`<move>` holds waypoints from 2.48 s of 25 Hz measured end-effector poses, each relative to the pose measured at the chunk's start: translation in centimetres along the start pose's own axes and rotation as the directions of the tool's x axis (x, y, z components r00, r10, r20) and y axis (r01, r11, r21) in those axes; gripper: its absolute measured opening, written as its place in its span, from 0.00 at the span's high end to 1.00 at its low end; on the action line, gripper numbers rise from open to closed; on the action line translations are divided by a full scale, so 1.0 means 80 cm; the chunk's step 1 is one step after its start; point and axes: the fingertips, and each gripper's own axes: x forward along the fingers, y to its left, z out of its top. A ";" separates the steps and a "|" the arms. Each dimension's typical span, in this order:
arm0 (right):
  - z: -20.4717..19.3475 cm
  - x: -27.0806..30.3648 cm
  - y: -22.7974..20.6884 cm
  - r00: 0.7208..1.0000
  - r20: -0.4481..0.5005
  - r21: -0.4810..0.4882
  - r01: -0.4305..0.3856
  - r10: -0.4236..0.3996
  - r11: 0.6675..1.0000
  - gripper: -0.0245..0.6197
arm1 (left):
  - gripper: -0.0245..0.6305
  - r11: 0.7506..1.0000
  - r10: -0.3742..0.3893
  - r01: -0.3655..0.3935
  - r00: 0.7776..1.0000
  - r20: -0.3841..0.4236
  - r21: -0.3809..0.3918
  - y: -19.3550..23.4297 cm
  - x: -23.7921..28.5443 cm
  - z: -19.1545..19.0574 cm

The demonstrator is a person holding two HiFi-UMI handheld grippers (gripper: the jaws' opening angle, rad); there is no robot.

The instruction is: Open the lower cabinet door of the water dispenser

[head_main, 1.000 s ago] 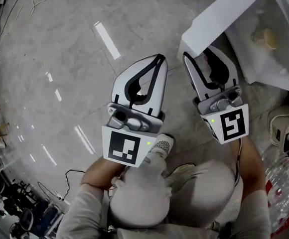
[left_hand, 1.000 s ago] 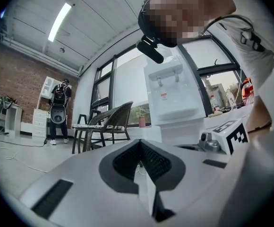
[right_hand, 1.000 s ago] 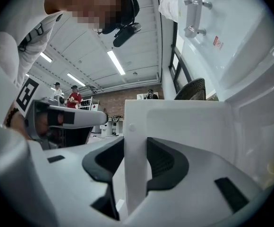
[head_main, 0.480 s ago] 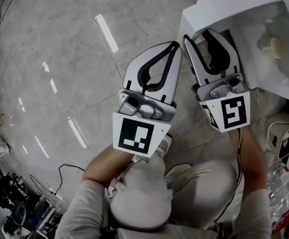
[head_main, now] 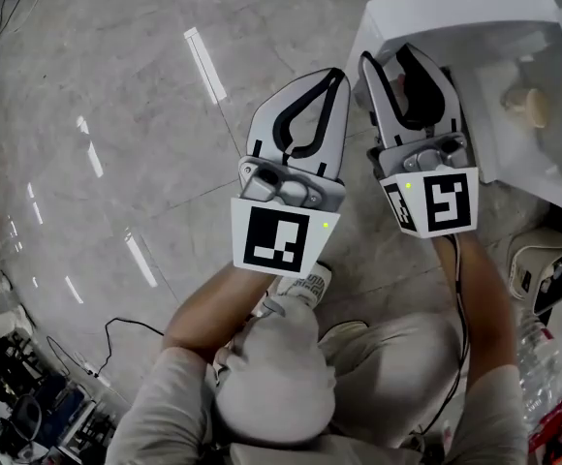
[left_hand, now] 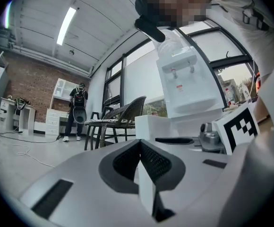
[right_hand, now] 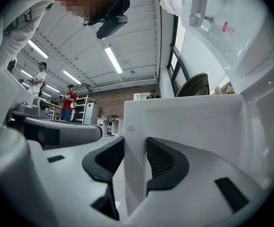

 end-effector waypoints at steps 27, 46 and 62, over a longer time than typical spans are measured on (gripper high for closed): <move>0.001 -0.026 0.006 1.000 -0.012 -0.017 -0.008 0.008 1.000 0.72 | 0.96 0.998 -0.002 0.006 0.999 0.054 -0.066 -0.007 0.006 0.014; -0.012 -0.138 -0.017 0.998 -0.055 0.023 0.037 -0.036 0.999 0.78 | 0.96 0.996 -0.085 0.087 0.993 0.079 -0.020 -0.056 -0.009 0.035; 0.079 -0.297 -0.098 0.943 0.020 0.077 0.330 -0.333 0.941 0.93 | 0.96 0.970 -0.242 0.244 0.965 0.099 -0.010 -0.149 0.002 0.065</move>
